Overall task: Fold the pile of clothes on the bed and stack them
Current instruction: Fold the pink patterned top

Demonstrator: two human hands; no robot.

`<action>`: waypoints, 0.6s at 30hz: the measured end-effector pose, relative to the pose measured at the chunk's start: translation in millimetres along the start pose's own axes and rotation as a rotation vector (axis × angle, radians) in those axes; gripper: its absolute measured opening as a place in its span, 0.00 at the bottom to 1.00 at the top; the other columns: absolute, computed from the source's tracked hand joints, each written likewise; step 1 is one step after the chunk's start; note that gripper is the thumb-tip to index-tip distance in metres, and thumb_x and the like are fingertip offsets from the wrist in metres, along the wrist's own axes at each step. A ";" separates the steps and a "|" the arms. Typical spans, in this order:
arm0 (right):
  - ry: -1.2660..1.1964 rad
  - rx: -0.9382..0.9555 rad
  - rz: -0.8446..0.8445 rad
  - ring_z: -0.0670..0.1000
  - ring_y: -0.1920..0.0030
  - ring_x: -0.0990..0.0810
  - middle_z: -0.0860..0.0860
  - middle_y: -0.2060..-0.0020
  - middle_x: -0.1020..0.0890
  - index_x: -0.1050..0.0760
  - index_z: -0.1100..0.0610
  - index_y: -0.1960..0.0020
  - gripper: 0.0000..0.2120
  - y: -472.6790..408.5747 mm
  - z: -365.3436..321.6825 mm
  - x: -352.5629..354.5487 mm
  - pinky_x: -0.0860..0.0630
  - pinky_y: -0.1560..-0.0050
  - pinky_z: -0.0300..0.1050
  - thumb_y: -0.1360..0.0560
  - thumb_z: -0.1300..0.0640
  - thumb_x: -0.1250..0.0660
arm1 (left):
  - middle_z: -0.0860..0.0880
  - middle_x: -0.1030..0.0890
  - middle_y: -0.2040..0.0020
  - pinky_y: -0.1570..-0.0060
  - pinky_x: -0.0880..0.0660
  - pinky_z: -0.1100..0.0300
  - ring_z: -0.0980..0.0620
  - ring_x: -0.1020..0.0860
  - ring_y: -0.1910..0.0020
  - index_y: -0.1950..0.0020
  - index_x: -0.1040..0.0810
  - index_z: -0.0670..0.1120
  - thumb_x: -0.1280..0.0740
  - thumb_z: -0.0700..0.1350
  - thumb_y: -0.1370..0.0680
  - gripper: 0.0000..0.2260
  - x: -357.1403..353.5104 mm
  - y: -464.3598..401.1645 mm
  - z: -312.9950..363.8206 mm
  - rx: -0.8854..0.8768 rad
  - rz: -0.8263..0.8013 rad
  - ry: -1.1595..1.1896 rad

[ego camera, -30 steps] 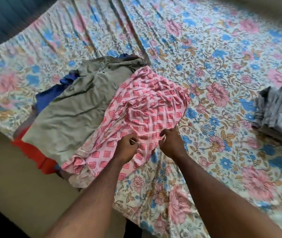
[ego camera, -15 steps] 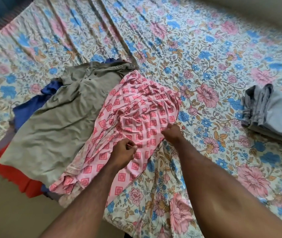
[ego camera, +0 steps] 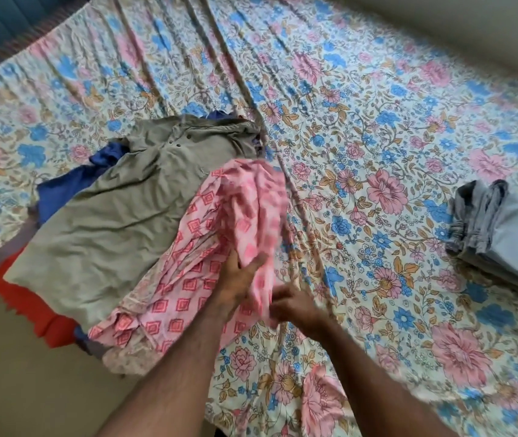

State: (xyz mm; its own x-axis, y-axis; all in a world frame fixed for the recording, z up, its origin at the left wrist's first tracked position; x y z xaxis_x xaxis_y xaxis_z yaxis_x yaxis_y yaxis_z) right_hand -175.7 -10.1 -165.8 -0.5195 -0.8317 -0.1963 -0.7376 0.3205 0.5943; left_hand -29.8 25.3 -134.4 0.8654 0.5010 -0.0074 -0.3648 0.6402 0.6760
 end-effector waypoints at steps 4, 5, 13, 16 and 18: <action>0.267 -0.074 -0.083 0.51 0.62 0.18 0.59 0.58 0.17 0.22 0.67 0.50 0.10 9.2 32.1 7.7 0.20 0.61 0.45 0.30 0.65 0.36 | 0.46 0.15 0.46 0.52 0.16 0.48 0.49 0.15 0.51 0.41 0.21 0.45 0.34 0.37 0.20 0.09 -2.2 6.2 -31.5 0.112 0.034 -0.061; 0.246 -0.076 -0.032 0.54 0.61 0.17 0.63 0.56 0.16 0.22 0.68 0.48 0.13 8.7 35.3 17.2 0.19 0.60 0.47 0.30 0.64 0.36 | 0.46 0.15 0.47 0.51 0.16 0.48 0.48 0.15 0.51 0.41 0.22 0.46 0.35 0.36 0.20 0.09 -1.9 8.7 -41.0 0.120 0.059 -0.066; 0.020 0.001 0.172 0.57 0.58 0.17 0.61 0.54 0.17 0.33 0.51 0.30 0.23 -28.8 33.1 62.5 0.21 0.64 0.47 0.22 0.51 0.29 | 0.46 0.17 0.44 0.60 0.19 0.58 0.51 0.17 0.52 0.32 0.26 0.43 0.35 0.39 0.19 0.15 -0.3 2.9 -95.9 0.105 0.248 -0.080; -0.017 0.030 0.203 0.58 0.63 0.17 0.62 0.58 0.17 0.35 0.48 0.26 0.31 -43.9 46.8 69.6 0.20 0.67 0.47 0.25 0.49 0.27 | 0.46 0.18 0.41 0.70 0.27 0.69 0.58 0.21 0.57 0.30 0.29 0.44 0.34 0.41 0.19 0.17 -7.0 -7.2 -107.6 0.042 0.302 -0.101; -0.062 0.057 0.236 0.59 0.65 0.17 0.63 0.61 0.17 0.35 0.46 0.25 0.30 -52.7 55.7 76.4 0.20 0.67 0.48 0.24 0.48 0.27 | 0.47 0.21 0.36 0.68 0.27 0.69 0.62 0.23 0.56 0.27 0.34 0.47 0.30 0.43 0.21 0.25 -3.7 -15.7 -109.3 -0.062 0.348 -0.124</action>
State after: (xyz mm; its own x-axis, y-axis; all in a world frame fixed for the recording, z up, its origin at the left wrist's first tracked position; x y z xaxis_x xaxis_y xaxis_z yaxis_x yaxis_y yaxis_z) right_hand -200.5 -65.3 -255.6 -0.7045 -0.7017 -0.1059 -0.6150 0.5292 0.5846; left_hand -64.8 77.1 -225.5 0.7193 0.6233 0.3067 -0.6616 0.4799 0.5762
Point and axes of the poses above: each hand's wrist, its own y-axis away from the middle knuckle, its own x-axis out of the back of the hand, z = x × y, the point moved 4 cm from there along -y, towards the middle knuckle
